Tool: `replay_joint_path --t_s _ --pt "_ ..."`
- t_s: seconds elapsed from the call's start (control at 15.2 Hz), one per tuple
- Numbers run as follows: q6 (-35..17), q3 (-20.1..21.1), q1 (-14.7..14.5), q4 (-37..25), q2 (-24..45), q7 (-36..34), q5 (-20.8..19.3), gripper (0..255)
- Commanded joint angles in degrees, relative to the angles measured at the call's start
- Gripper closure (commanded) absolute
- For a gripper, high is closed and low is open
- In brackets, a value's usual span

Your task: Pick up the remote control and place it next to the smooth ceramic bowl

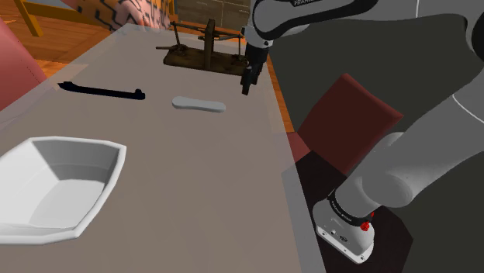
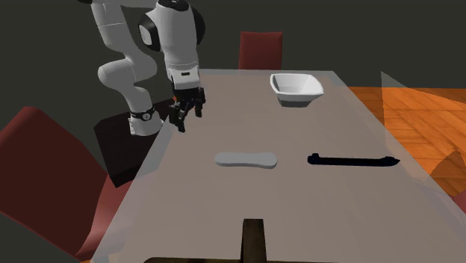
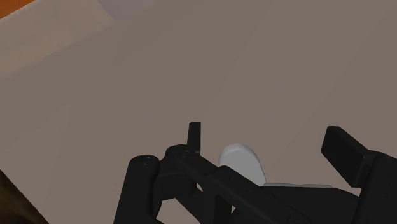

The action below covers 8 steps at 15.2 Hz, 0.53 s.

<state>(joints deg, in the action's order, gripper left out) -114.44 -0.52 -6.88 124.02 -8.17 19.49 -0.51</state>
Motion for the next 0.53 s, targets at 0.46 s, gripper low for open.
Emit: replay_joint_path --t_s 0.46 --pt "-4.55 2.47 -2.62 -14.19 17.82 4.63 -0.09 0"
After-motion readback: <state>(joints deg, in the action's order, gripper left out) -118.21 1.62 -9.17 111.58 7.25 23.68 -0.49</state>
